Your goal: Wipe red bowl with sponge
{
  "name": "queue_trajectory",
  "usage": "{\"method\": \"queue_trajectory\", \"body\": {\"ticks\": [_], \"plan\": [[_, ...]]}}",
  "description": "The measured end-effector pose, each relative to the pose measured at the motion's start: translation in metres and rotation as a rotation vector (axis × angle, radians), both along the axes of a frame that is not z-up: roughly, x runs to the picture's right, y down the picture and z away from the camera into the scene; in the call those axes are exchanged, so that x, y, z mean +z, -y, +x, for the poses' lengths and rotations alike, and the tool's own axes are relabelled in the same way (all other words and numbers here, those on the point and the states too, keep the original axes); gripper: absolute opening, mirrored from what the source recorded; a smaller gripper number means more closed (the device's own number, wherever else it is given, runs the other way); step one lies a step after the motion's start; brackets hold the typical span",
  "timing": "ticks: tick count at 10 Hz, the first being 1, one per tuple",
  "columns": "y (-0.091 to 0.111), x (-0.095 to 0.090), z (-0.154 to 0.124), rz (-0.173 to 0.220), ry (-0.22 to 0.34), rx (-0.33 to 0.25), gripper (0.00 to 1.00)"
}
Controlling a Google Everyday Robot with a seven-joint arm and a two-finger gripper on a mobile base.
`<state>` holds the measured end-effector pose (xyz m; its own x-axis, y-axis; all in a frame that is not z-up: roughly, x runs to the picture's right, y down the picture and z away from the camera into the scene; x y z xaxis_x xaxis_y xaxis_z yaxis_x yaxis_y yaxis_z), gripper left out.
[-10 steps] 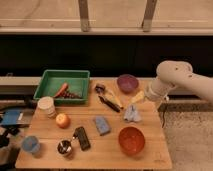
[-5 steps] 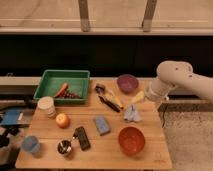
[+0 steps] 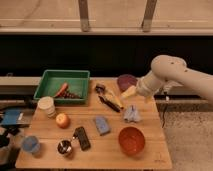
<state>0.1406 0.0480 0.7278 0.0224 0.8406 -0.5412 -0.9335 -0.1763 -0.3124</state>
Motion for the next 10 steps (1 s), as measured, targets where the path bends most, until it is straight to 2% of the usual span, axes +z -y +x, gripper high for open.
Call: {"method": "queue_trajectory", "body": {"ticks": [2, 4, 5, 9, 10], "plan": [[0.001, -0.005, -0.055, 0.018, 0.046, -0.099, 0.8], [-0.013, -0.015, -0.096, 0.04, 0.073, -0.243, 0.8], [-0.019, -0.019, -0.111, 0.048, 0.089, -0.29, 0.8], [-0.019, -0.018, -0.11, 0.048, 0.081, -0.305, 0.8], [-0.021, -0.015, -0.111, 0.029, 0.068, -0.32, 0.8]]}}
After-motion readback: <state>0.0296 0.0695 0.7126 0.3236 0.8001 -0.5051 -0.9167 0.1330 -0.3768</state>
